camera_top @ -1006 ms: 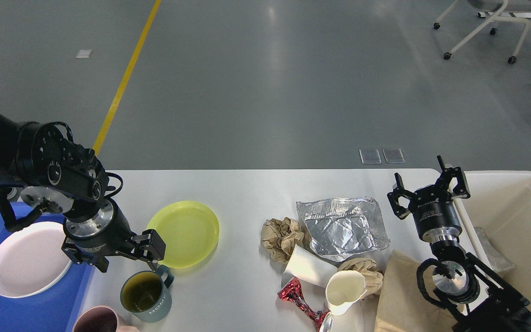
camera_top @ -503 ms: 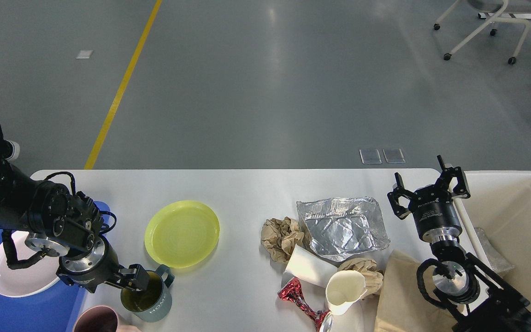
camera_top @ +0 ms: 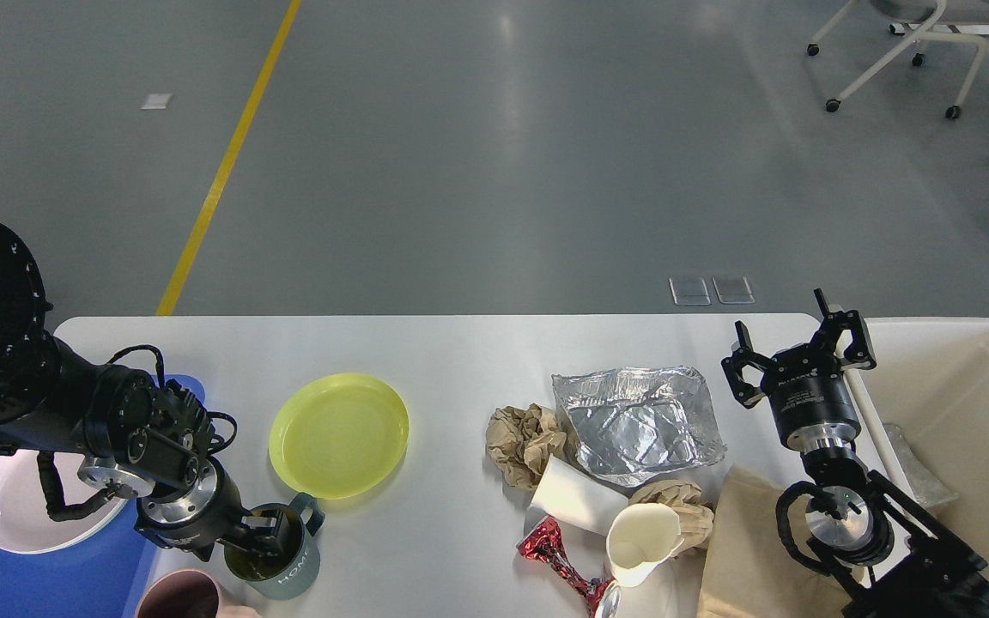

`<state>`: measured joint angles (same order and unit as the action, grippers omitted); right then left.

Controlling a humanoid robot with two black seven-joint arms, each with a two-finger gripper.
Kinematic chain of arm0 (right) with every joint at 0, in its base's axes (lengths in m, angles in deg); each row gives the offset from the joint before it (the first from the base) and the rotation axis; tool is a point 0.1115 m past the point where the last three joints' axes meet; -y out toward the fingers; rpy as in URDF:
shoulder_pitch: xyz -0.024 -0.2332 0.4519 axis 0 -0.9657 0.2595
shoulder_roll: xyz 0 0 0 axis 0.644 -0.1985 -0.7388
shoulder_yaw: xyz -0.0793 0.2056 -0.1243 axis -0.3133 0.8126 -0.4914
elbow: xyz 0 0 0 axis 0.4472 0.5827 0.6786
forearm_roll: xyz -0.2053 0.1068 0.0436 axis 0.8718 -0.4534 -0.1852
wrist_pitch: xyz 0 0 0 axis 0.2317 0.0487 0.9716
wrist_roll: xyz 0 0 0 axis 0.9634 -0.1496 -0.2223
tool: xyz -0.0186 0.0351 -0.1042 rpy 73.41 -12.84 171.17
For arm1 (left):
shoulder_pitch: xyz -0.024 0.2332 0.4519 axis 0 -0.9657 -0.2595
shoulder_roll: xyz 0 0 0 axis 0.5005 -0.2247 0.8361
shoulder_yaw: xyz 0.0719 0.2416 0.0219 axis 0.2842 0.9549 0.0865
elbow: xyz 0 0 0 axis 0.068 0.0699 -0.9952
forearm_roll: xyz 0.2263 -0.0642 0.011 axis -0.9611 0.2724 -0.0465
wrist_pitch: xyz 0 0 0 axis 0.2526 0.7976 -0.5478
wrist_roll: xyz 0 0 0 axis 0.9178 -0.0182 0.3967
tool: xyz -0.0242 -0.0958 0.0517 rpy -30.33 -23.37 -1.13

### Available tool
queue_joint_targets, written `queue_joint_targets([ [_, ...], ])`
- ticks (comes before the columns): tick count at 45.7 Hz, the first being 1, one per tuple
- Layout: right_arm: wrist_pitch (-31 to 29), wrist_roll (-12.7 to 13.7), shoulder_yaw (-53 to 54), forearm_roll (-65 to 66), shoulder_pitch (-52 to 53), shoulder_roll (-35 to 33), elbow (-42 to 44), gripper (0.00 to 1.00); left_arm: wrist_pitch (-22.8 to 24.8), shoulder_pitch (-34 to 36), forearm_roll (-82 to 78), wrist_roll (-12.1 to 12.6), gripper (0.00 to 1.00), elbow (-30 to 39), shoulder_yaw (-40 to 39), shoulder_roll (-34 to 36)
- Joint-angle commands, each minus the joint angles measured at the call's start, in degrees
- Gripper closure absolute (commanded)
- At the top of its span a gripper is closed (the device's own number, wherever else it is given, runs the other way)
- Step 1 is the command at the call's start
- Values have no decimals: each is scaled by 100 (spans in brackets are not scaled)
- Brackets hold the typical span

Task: Tidy desktop
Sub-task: 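Grasp the dark green mug and lift it with the left gripper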

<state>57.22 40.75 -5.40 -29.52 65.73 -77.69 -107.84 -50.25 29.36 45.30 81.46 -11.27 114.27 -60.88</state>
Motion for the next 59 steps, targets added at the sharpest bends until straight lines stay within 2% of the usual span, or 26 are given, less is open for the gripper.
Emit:
queue_joint_targets([
  [1, 7, 0, 0, 0, 0, 0, 0, 0, -13, -30, 81, 30, 62, -41, -17, -3],
  [8, 7, 0, 0, 0, 0, 0, 0, 0, 49, -30, 90, 30, 89, -102, 27, 33],
  [10, -2, 0, 0, 0, 0, 0, 0, 0, 66, -30, 90, 21, 94, -102, 36, 41],
  [19, -2, 0, 0, 0, 0, 0, 0, 0, 119, -21, 90, 13, 100, -102, 18, 41],
  [32, 7, 0, 0, 0, 0, 0, 0, 0, 207, 128, 99, -5, 100, -67, 71, 94],
  [35, -2, 0, 0, 0, 0, 0, 0, 0, 426, 435, 99, -14, 100, -6, 106, 138],
  [47, 7, 0, 0, 0, 0, 0, 0, 0, 2060, 2122, 230, -14, 100, 407, 369, 393],
  [59, -2, 0, 0, 0, 0, 9, 0, 0, 2948, 4222, 503, -49, 100, 1462, 712, 323],
])
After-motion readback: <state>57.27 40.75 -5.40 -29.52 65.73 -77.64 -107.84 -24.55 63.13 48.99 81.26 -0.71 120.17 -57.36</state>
